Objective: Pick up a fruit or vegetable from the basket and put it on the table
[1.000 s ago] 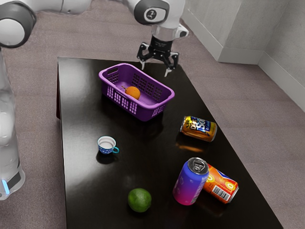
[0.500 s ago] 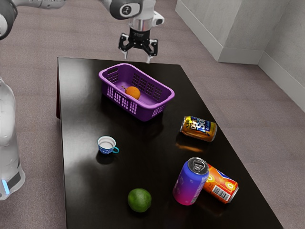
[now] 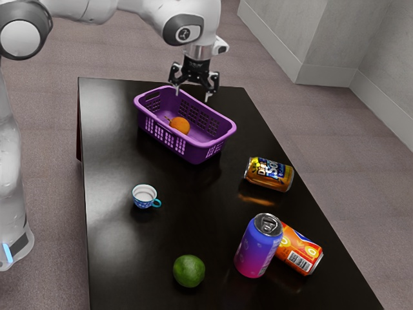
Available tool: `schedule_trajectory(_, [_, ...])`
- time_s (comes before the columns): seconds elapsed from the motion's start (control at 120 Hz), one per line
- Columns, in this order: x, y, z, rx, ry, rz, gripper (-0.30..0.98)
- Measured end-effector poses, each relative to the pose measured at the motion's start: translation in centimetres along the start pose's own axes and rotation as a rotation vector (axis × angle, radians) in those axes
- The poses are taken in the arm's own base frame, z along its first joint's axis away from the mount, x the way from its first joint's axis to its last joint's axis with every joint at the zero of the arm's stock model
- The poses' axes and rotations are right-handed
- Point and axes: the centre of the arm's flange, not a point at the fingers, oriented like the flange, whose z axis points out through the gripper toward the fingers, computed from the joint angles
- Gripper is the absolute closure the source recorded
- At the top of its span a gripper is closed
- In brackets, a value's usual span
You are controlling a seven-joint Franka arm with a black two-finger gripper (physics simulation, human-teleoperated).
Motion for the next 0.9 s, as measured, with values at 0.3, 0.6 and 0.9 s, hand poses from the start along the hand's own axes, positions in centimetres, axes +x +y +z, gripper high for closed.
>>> schedule_trajectory(0.3, [-0.7,0.5,0.0,-0.024,-0.036,0.079,0.0])
schedule_trajectory(0.6, [-0.9,0.1,0.7,-0.014,-0.111,0.126,0.0])
schedule_trajectory(0.9, [-1.4,0.2,3.9,0.029,-0.165,0.164,0.0])
